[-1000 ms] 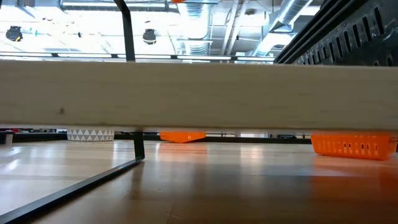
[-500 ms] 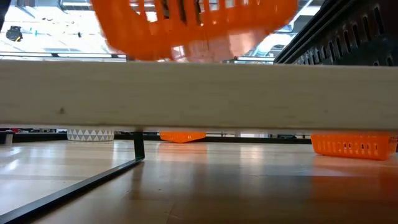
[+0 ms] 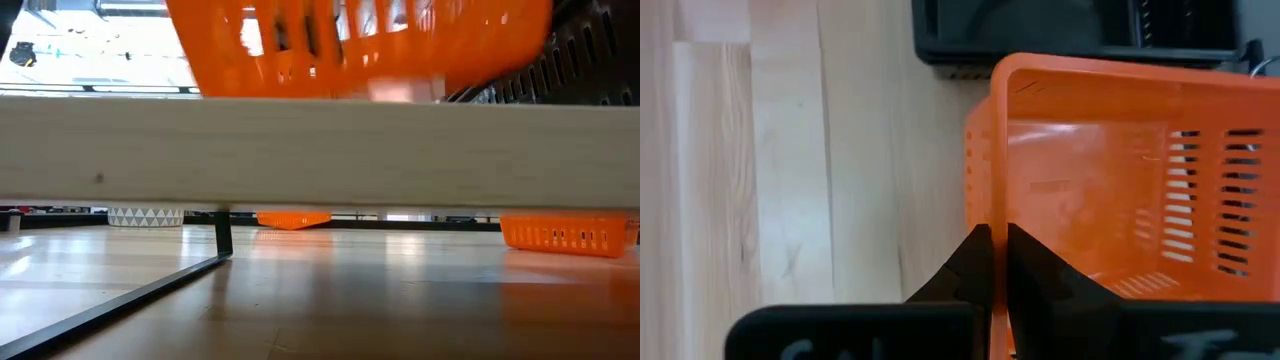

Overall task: Stack baskets on shelf by color
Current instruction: Put the bottom left orange bin on the shelf

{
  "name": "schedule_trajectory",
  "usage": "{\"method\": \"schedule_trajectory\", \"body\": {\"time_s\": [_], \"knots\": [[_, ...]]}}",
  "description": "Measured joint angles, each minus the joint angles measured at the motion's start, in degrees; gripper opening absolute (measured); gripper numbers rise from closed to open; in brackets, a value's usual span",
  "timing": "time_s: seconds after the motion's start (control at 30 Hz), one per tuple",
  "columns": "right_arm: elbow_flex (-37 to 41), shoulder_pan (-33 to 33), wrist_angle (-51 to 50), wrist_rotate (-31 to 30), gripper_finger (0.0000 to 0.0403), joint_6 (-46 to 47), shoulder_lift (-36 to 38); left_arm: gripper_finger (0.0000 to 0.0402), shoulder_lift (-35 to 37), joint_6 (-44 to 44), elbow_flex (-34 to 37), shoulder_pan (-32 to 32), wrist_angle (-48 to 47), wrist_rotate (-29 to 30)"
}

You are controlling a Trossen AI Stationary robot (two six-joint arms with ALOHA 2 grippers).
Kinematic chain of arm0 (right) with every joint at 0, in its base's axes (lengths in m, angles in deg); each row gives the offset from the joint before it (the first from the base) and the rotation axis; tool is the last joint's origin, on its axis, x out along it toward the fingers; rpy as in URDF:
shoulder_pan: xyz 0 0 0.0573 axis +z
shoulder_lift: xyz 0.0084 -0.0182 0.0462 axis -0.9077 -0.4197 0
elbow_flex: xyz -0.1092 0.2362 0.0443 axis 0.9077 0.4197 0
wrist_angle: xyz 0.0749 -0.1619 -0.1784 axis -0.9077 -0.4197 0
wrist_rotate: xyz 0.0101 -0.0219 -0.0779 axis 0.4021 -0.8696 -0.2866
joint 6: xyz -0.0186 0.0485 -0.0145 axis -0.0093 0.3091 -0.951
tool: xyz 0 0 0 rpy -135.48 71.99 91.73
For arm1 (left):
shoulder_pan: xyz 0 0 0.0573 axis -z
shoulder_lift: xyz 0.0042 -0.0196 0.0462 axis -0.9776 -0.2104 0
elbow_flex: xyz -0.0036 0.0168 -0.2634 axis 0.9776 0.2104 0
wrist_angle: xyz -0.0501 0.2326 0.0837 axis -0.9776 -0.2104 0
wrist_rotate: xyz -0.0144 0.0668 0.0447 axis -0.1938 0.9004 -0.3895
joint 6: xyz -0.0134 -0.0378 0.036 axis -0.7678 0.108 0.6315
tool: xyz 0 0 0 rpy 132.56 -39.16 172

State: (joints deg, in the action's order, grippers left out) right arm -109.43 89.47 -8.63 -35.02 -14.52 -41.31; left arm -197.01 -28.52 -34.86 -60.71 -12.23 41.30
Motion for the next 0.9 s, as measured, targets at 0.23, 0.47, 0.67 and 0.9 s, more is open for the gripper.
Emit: {"method": "schedule_trajectory", "body": {"time_s": [0.23, 0.47, 0.67, 0.9], "knots": [[0.0, 0.0, -0.1, 1.0, 0.0118, 0.0, 0.0, 0.0, 0.0, 0.0, 0.0, 0.0, 1.1, -0.1], [0.0, 0.0, -0.1, 1.0, 0.0118, 0.0, 0.0, 0.0, 0.0, -0.7, 0.0, 0.0, 1.1, -2.0], [0.0, 0.0, -0.1, 1.0, 0.0118, -0.1, 0.0, 0.0, 0.0, -0.8, 0.0, 0.0, 1.1, -3.0], [0.0, 0.0, -0.1, 1.0, 0.0118, -0.1, 0.0, 0.0001, 0.0, -1.2, 0.0, 0.0, 1.1, -3.0]]}}
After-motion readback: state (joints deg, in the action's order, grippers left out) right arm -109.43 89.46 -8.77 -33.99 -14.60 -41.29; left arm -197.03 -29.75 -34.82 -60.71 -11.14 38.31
